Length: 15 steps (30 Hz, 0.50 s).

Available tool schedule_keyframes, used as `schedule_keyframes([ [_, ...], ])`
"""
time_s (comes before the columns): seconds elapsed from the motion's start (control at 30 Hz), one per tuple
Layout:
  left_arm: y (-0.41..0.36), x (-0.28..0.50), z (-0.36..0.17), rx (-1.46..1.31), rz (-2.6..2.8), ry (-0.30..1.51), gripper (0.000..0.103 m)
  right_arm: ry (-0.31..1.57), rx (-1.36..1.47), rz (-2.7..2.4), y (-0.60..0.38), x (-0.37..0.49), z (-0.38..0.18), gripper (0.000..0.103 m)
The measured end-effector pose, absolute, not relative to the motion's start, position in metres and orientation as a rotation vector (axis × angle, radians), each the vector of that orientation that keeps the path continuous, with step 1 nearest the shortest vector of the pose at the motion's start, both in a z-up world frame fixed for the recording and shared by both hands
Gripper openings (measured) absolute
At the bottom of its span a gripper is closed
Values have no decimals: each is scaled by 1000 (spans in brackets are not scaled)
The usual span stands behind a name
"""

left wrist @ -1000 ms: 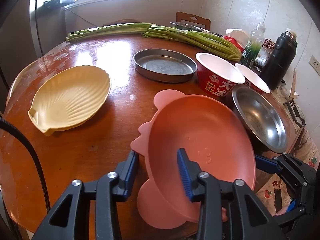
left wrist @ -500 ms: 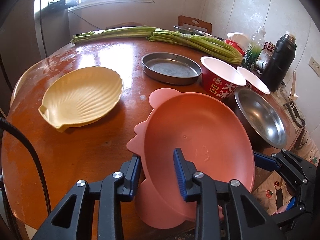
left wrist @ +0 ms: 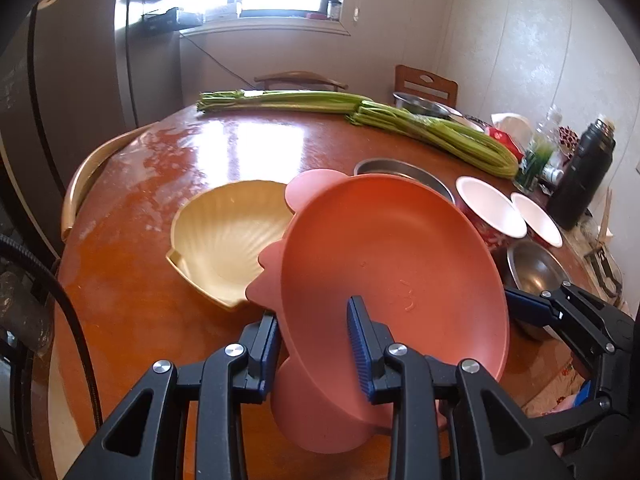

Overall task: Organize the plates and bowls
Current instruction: 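Lift the pink plate with the left tool and lower it onto the yellow plate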

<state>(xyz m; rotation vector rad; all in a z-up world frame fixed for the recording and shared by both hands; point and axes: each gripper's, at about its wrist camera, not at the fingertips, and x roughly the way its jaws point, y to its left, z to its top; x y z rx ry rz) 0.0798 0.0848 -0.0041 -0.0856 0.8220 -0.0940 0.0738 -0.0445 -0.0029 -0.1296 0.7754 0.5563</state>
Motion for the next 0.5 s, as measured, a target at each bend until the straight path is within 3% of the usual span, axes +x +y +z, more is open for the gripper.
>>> schedule_keyframes([
  [0.5, 139, 129, -5, -145, -8, 841, 32, 763, -260, 599, 21, 139, -4, 76],
])
